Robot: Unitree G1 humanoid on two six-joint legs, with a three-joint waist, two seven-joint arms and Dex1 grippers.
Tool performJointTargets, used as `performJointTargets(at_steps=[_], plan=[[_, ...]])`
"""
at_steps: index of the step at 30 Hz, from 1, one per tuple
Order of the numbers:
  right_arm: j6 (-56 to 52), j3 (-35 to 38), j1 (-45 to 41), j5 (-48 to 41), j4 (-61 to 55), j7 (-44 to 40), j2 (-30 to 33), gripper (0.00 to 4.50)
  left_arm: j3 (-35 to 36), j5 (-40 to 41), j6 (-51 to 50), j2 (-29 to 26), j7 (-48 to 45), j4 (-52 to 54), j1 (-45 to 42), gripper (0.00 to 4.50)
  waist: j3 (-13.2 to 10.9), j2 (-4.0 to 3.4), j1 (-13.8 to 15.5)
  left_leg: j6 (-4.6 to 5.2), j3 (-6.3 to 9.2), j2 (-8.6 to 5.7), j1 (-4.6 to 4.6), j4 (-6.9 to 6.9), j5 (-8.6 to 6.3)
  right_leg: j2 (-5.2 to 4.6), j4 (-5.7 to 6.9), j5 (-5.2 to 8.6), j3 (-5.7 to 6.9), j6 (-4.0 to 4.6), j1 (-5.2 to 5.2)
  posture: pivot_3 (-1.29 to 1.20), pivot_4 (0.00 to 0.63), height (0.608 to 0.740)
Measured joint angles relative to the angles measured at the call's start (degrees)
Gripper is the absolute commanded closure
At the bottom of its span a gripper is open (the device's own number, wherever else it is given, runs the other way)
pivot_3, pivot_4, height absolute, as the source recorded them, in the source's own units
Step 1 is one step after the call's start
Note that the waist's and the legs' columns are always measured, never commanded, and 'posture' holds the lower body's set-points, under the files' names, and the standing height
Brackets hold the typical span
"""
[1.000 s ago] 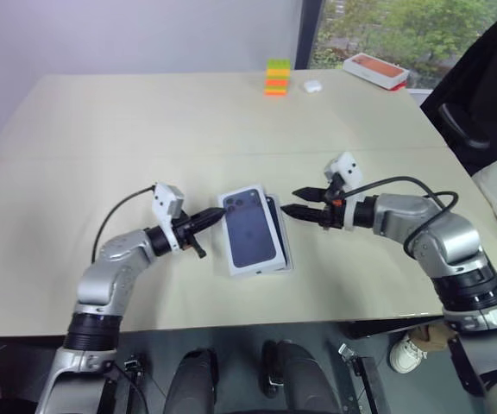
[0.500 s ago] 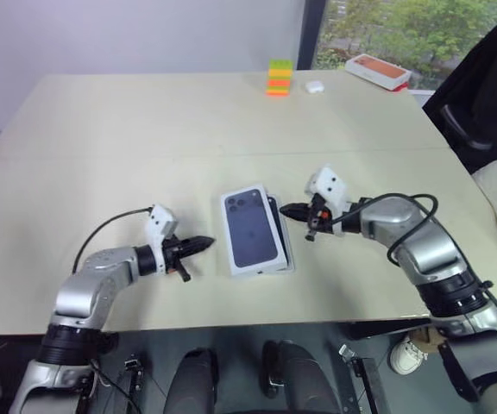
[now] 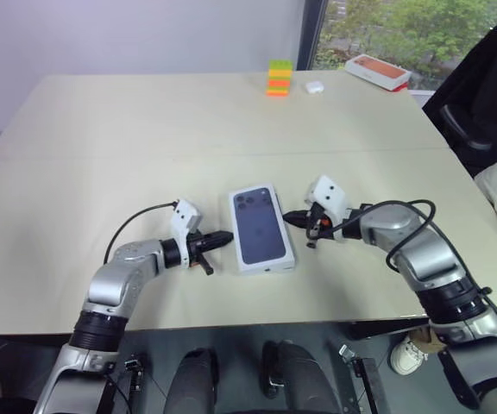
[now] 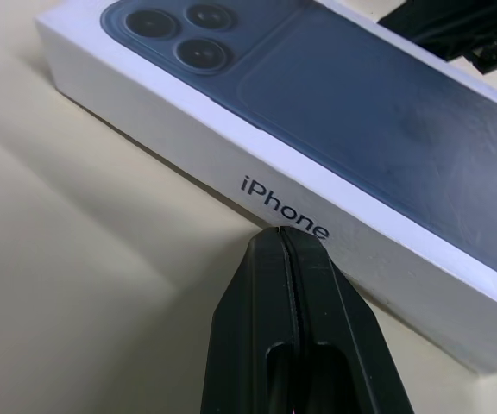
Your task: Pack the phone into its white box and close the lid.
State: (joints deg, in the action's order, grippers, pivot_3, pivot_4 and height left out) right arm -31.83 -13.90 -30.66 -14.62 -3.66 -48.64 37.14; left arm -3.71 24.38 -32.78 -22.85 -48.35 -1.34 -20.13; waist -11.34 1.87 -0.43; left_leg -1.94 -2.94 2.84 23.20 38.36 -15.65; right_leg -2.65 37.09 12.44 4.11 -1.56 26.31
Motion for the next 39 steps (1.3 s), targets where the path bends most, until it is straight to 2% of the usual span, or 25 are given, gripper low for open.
performJointTargets(at_steps=[32,39], plan=[[1.9,0.0,2.9,6.5,-0.7,-0.8,0.0,4.46,0.1,-0.1,0.0,-0.2,0.1,1.4,1.2,4.50,0.0,0.00,-0.1,0.00,0.00,0.00,-0.03,0.01,0.00,0.01,0.03,0.00,-0.01,0.00,-0.01,0.00,0.150,0.740],[3.8,4.3,-3.5,6.2,5.2,0.2,-0.8,4.46,4.7,1.2,0.2,-0.6,1.1,0.8,-2.8,4.50,0.0,0.00,-0.1,-0.01,-0.01,0.00,-0.03,0.03,0.01,0.01,0.04,-0.02,-0.01,0.03,-0.02,0.00,0.150,0.740]])
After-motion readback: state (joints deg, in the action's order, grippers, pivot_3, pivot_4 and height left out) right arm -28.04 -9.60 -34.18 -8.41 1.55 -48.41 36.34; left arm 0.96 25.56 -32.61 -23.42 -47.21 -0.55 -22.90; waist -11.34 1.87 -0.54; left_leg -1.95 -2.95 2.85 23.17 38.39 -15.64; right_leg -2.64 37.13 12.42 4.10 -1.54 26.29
